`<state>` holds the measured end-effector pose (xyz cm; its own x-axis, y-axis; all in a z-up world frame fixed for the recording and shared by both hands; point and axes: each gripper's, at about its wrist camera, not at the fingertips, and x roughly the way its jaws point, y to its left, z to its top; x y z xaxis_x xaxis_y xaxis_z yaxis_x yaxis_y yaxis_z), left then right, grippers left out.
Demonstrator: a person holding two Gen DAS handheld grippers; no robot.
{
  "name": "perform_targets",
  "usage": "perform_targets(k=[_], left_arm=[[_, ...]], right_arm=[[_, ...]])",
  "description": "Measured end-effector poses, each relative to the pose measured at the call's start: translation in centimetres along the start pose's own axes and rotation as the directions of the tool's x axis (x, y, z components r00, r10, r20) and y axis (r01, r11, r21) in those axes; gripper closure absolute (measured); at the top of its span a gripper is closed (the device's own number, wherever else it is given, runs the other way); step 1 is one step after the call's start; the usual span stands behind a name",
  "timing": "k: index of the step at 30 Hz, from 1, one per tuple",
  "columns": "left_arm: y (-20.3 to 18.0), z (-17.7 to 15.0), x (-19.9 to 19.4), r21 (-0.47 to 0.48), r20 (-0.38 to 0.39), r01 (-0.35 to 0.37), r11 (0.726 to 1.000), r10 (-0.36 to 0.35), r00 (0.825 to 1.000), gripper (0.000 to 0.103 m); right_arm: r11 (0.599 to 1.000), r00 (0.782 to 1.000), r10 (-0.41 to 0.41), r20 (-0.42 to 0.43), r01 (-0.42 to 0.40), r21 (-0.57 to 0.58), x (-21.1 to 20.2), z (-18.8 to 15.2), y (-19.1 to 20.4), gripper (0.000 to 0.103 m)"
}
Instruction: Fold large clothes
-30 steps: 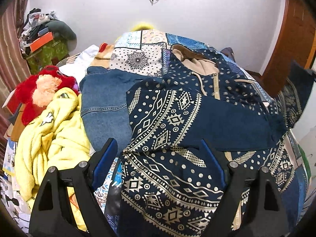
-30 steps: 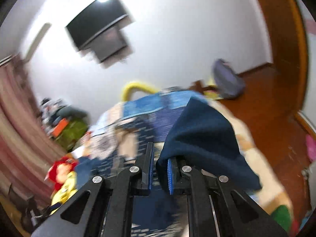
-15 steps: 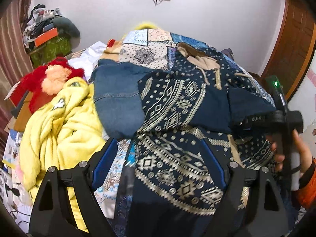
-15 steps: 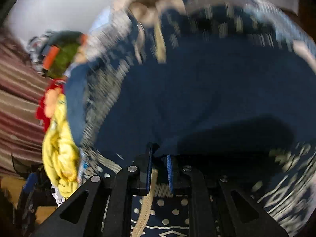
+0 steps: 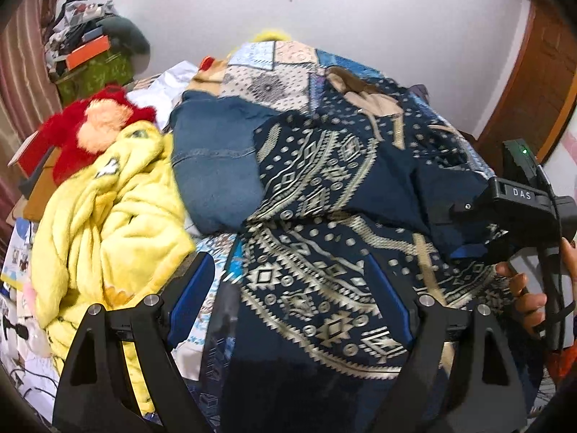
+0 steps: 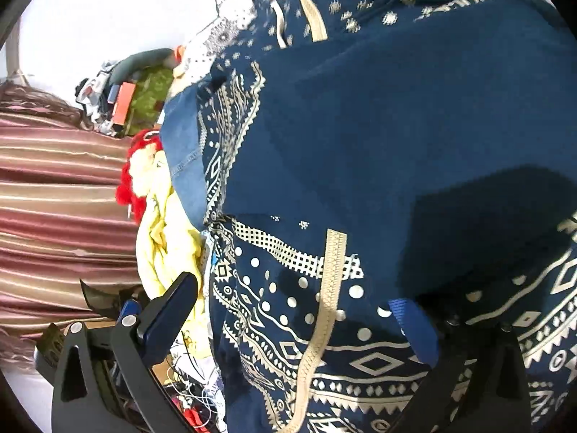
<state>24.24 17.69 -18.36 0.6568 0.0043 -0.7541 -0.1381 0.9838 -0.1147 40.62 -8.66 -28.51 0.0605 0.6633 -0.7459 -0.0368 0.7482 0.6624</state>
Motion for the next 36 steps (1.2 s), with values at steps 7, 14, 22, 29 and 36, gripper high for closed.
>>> perform_targets(k=[7,14,22,29,36], left_arm=[[-5.4,2.6,-0.8,0.104,0.038,0.040,0.994,-0.045,0.998,0.018],[-14.7,5.7,1.3,0.250,0.005,0.146,0.957,-0.152,0.988,0.018],[-28.3,6.9,8.2,0.387,-0.169,0.310,0.868,-0.264,0.950,0.017],[-36.6,5.5,15.0,0.492,-0.287,0.327,0.807,-0.205,0.936,0.017],[-37.8,5.6,17.6,0.582,-0.215,0.217,0.784,-0.109,0.971,0.073]], right_arm=[[0.991,0.981,0.037,0.189,-0.013,-0.130,-8.8,-0.4,1.7,0.001],[0.931,0.812,-0.186,0.553,0.325,-0.165,-21.1,-1.6,-0.9,0.001],[0.821,0.661,-0.443,0.606,0.570,-0.021,-26.9,-2.7,-10.4,0.001],[0.766,0.648,-0.546,0.531,0.643,0.004,-25.2,-3.2,-16.1,0.001],[0.806,0.704,-0.522,0.482,0.591,0.011,-23.7,-3.4,-18.4,0.000]])
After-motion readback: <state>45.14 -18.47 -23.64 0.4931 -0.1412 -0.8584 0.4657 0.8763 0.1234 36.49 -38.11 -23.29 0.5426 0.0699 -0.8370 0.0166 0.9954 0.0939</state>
